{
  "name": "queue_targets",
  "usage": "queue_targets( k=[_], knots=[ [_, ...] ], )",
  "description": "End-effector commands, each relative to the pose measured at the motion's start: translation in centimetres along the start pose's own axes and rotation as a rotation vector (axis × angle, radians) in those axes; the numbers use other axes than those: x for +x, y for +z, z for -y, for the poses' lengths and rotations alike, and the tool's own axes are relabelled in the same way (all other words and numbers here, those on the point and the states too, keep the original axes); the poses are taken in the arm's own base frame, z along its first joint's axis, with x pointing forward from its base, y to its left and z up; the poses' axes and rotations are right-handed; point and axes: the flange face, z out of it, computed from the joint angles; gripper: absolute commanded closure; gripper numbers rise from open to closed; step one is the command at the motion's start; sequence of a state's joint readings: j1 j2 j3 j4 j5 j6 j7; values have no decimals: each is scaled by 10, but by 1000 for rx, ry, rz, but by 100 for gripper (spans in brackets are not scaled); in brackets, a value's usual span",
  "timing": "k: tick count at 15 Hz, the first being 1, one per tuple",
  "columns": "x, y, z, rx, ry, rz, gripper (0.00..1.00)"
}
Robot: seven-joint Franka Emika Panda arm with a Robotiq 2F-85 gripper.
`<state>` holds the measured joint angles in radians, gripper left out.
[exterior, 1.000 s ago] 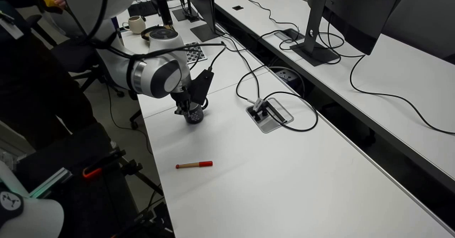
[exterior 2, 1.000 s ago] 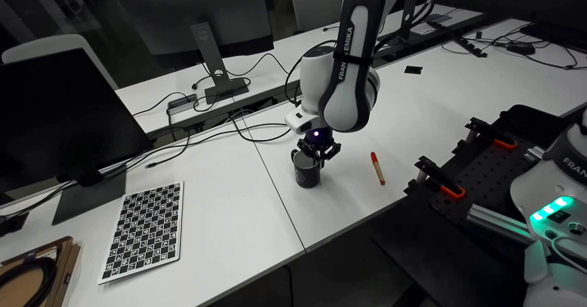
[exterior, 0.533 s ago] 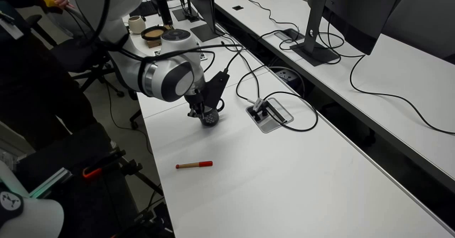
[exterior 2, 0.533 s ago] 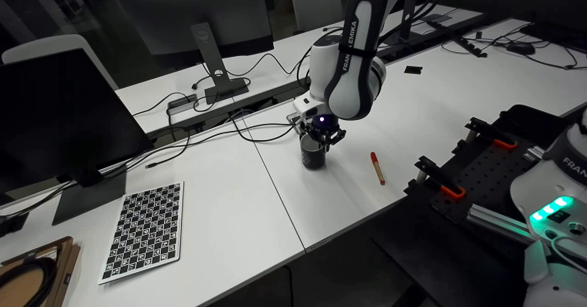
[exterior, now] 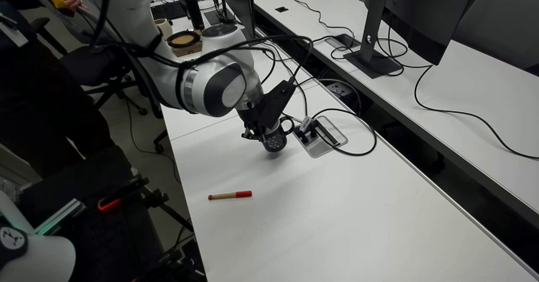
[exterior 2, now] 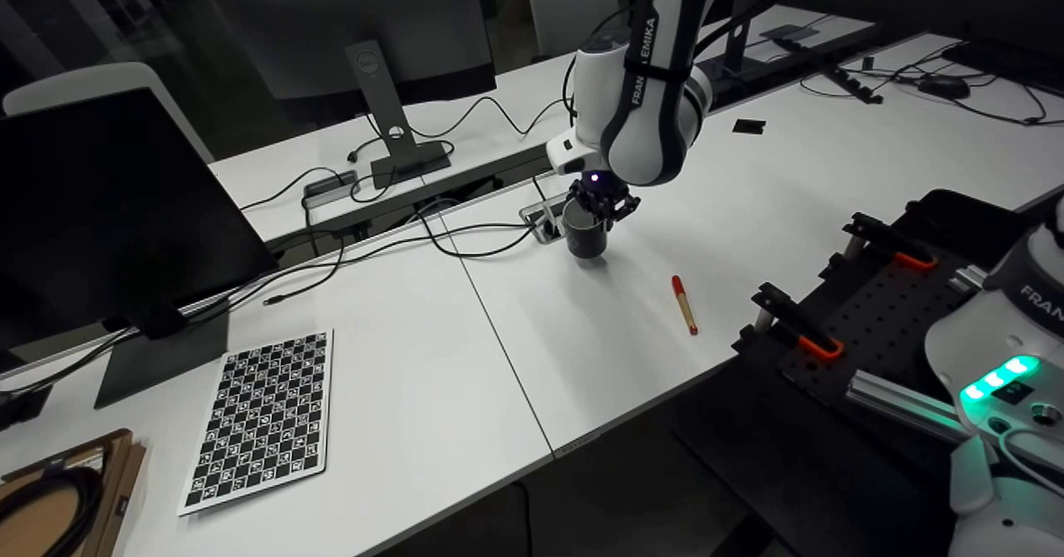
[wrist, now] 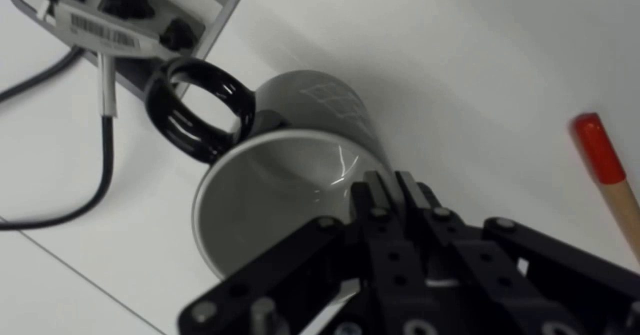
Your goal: Make the cup lie down
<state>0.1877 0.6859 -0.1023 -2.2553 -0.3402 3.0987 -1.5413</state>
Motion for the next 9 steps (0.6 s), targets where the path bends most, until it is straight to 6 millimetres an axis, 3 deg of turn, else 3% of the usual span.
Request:
queue_targets(
  k=[1,5,9],
  knots=[
    [-26,-21,0,-4,96,91,98],
    [-51,-24,6,45,178,225,98],
    [-54,-23,13,133,203,338,98]
  ],
)
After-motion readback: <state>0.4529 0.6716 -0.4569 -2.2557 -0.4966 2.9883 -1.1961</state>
